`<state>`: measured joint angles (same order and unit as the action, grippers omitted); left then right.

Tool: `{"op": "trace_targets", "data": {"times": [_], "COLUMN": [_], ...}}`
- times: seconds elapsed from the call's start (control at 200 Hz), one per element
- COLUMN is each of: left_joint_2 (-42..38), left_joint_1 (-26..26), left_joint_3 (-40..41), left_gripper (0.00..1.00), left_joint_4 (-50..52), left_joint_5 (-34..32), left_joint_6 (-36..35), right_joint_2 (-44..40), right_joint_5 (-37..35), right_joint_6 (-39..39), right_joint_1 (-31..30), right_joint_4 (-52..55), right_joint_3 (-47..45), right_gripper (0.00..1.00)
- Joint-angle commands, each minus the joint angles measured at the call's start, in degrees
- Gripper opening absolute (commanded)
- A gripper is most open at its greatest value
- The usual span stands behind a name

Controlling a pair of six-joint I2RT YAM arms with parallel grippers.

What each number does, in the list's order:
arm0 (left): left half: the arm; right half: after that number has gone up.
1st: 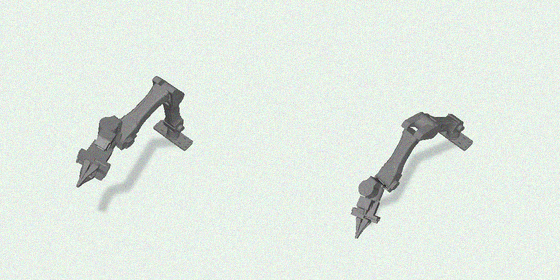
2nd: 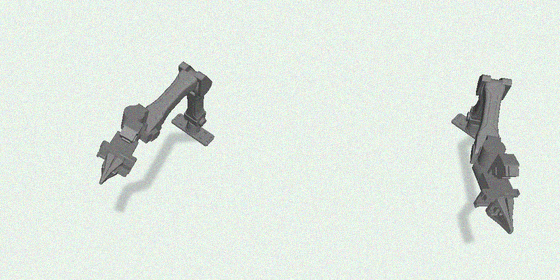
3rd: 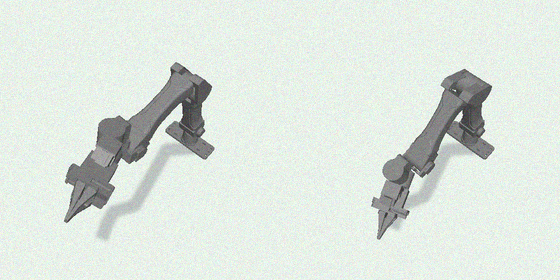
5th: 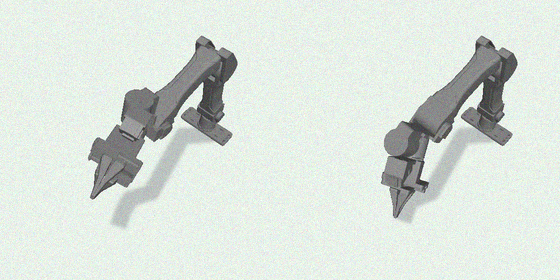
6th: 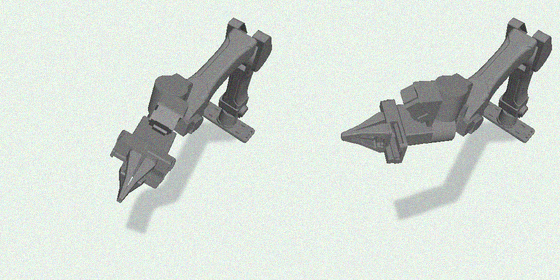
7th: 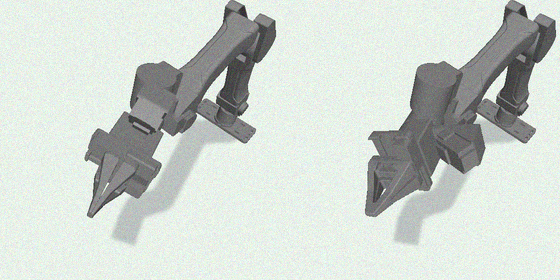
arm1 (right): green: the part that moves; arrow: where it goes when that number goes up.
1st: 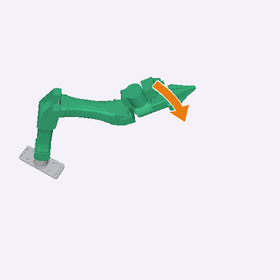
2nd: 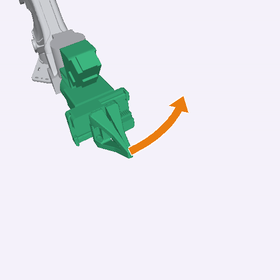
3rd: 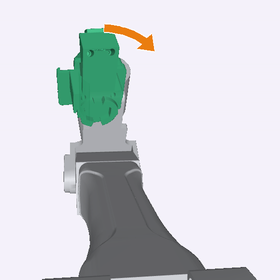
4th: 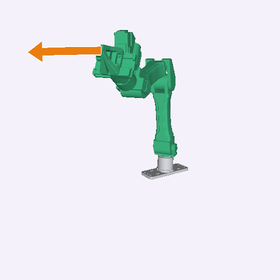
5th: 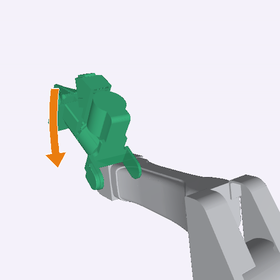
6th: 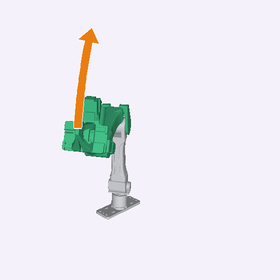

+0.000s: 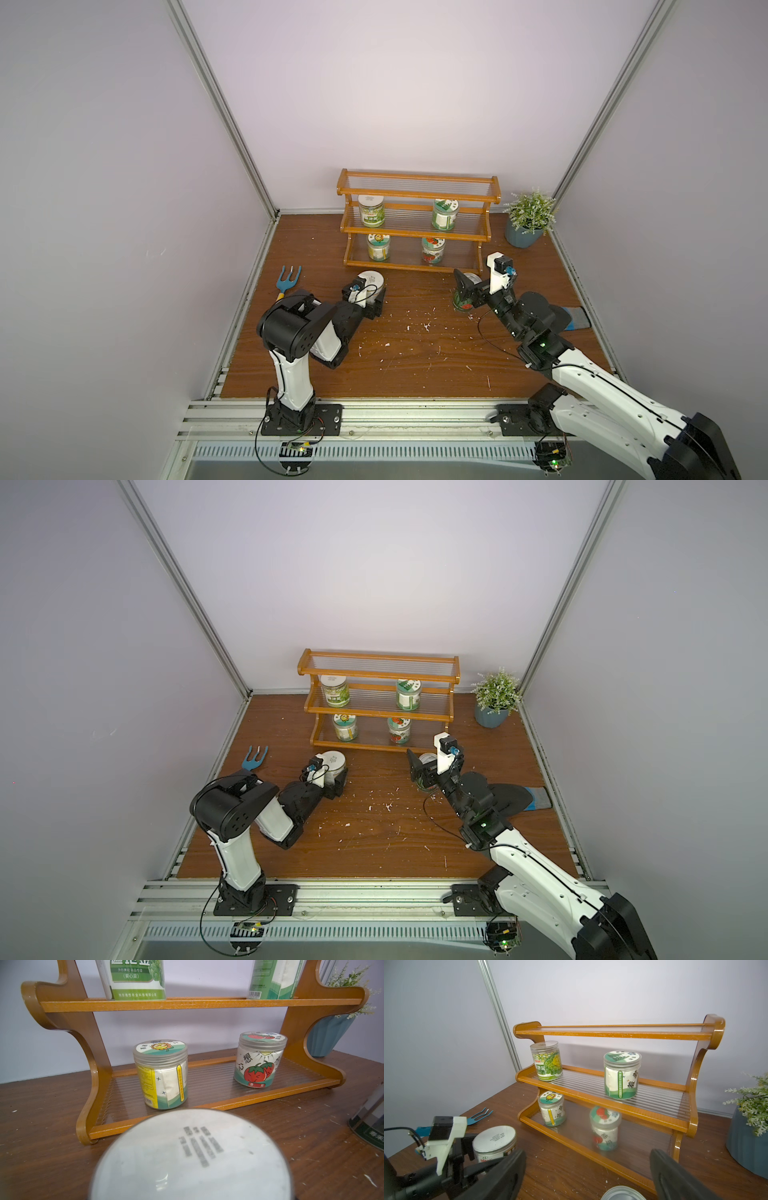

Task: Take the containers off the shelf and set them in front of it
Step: Place the container at the center of the board.

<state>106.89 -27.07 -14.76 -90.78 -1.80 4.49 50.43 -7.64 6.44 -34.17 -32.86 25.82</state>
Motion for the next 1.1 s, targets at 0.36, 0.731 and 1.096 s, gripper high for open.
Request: {"op": "trace_targets", "data": {"times": [0.36,0.731,1.096], "left_joint_2": [-1.4,-15.0,-34.7], "left_joint_1": [-0.3,-0.7,-0.8], "left_joint_3": [0.7,0.3,-7.8], "left_gripper": [0.99,0.99,0.99], "left_joint_4": [-2.9,9.0,40.8], "left_joint_5": [-0.8,-1.3,1.1], "left_joint_6": [0.3,-1.0,0.0], "right_joint_2": [-0.7,8.7,25.0], "right_joint_5": [-0.9,-0.9,-1.4], "right_joint_6": [-0.1,-1.2,-1.0], "right_joint_1": [-0.3,-0.1,5.3], "right_joint_4": [-2.3,0.0,-0.2], "right_joint_3": [1.5,9.4,22.3], "right_gripper": [0.99,0.99,0.99]}}
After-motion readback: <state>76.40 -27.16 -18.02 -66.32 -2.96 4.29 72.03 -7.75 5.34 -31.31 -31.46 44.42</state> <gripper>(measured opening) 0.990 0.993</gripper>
